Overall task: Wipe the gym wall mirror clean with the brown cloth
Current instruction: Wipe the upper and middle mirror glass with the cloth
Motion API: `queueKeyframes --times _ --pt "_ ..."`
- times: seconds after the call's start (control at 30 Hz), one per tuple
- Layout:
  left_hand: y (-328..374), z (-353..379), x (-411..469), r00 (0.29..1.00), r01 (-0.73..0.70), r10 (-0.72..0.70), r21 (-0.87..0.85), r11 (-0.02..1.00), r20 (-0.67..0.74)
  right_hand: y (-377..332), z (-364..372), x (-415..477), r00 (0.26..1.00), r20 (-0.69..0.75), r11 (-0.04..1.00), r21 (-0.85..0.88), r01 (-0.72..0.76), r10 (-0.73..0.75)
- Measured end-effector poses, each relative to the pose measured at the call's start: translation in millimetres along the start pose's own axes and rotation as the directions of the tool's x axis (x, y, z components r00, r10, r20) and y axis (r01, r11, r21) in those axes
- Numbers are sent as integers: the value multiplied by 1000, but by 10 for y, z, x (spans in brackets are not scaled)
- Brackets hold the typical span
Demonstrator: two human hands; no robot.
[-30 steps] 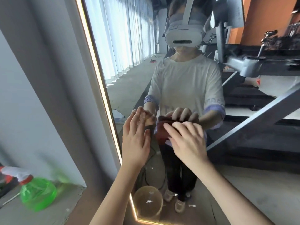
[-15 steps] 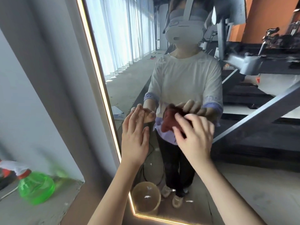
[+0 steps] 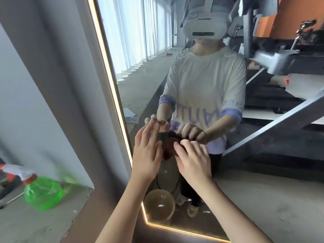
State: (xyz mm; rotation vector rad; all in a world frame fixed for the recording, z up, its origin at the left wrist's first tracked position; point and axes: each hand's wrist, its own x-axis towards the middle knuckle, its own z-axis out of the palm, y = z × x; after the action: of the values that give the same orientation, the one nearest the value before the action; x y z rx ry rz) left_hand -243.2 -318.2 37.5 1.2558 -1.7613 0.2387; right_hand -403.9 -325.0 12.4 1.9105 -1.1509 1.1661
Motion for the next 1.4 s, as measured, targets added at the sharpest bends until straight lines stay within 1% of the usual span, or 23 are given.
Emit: queueKeyframes --times 0.03,0.1,0.17,0.23,0.27,0.3,0.33,0.4,0.43,0.53,0.6,0.67,0.73,0.8,0.83,0.9,1.0,1.07,1.17,1.23,1.27,1.33,1.4 --pt "-5 -2 0 1000 -7 7 -3 1000 -2 -3 33 -85 990 92 994 -4 105 -104" --pt "-9 -13 -3 1000 -12 12 -7 1000 -4 92 -25 -88 985 127 993 20 120 -121" --pt "-11 -17 -6 1000 -13 13 -2 1000 -6 196 -128 7 999 0 998 39 -50 50" --pt "-10 -9 -9 1000 -8 8 7 1000 -4 243 -179 95 951 -169 965 100 -243 257" --pt "-10 -1 -12 1000 -8 8 12 1000 -3 214 -148 80 938 -198 957 116 -266 284" --pt "-12 7 -15 1000 -9 9 16 1000 -3 160 -83 18 960 -164 972 97 -214 227" --pt "-17 15 -17 1000 -12 12 20 1000 -2 96 3 -93 993 -76 995 50 -86 90" --pt "-28 27 -22 1000 -24 24 27 999 -3 47 118 -333 977 123 984 26 174 -176" --pt "-35 32 -27 999 -34 34 29 999 -4 77 103 -361 966 161 979 26 201 -202" --pt "-42 33 -28 999 -51 52 25 998 -16 198 -87 -156 1000 6 1000 4 -7 7" --pt "-46 47 -26 999 -47 47 26 999 -23 261 -177 22 956 -168 970 48 -237 242" --pt "-43 69 -27 998 -43 44 15 999 -36 228 -132 54 917 -241 947 122 -296 317" --pt "-41 86 -29 998 -42 43 5 999 -43 166 -27 -71 989 -115 995 32 -94 97" --pt "-41 89 -30 999 -32 33 11 999 -41 198 11 -209 987 67 989 -22 147 -145" --pt "-43 88 -32 999 -28 28 15 999 -39 237 -32 -200 980 104 985 -21 172 -169" --pt "-36 84 -32 999 -26 27 18 1000 -42 292 -134 -91 995 35 995 -27 98 -97" --pt "-20 88 -26 999 -22 22 9 1000 -47 309 -227 153 967 -173 982 8 -187 186" --pt "-16 104 -30 999 -10 10 3 1000 -53 222 -188 174 932 -240 963 67 -263 271" --pt "-22 112 -36 998 -19 19 -4 1000 -61 151 -77 -81 998 -47 999 -26 47 -48" --pt "-25 107 -28 998 -14 14 -4 1000 -59 249 -123 -146 990 42 991 -25 132 -131" --pt "-21 104 -26 998 -11 11 -5 1000 -58 300 -169 -118 996 24 996 -24 84 -83" --pt "6 95 -27 998 -5 4 -10 1000 -61 363 -246 12 985 -85 988 5 -153 153" --pt "49 78 -14 998 15 -16 -14 1000 -65 329 -290 163 880 -212 905 135 -404 425"
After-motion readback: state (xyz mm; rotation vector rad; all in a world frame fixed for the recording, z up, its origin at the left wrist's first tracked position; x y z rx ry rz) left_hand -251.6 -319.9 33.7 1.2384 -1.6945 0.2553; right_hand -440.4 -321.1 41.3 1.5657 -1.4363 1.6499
